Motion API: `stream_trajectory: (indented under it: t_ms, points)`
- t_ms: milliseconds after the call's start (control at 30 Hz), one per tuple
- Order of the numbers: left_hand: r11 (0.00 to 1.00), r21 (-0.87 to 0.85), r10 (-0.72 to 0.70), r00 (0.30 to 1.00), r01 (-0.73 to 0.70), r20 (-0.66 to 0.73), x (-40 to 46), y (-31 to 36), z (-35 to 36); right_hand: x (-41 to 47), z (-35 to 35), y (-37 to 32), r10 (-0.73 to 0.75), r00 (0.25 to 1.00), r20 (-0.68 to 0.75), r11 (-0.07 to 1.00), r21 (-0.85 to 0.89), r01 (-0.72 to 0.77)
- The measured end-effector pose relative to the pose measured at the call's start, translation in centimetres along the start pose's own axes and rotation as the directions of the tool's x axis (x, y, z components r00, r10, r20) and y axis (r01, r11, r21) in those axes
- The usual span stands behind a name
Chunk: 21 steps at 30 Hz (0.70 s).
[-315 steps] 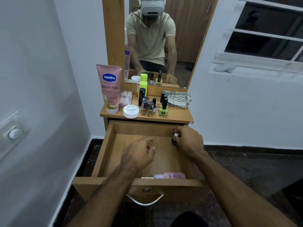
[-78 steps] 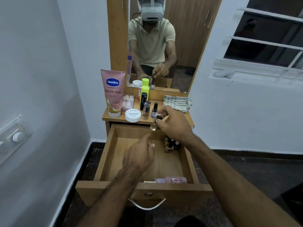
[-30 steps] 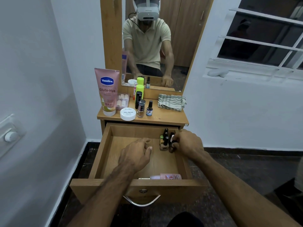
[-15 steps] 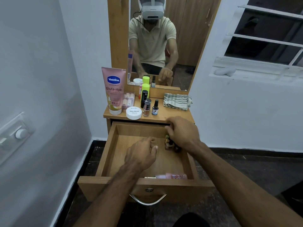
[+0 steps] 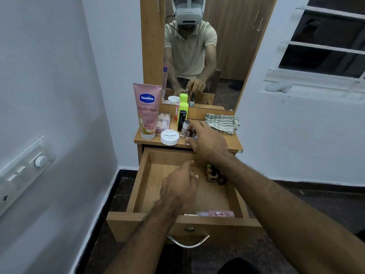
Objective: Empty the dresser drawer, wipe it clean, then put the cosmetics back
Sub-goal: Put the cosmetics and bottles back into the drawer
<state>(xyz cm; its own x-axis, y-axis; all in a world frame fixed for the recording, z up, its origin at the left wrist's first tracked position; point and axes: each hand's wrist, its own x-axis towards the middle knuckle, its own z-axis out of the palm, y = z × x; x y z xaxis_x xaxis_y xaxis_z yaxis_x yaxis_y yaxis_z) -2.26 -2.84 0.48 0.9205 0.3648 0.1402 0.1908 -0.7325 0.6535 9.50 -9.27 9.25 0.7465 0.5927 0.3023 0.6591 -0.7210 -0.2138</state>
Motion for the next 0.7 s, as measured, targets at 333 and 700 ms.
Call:
stream_trajectory:
  t_ms: [333,700]
  points:
    - [0.997,-0.046,-0.069,0.995,0.066,-0.067,0.1,0.3,-0.4,-2.6,-1.1,0.7,-0.013,0.996,0.088,0.985,0.171,-0.003]
    - [0.994,0.104,0.036,0.988,-0.02,-0.152,0.4,-0.3,0.2,-4.3,-1.7,1.9,-0.028,0.98,0.197,0.98,0.199,-0.012]
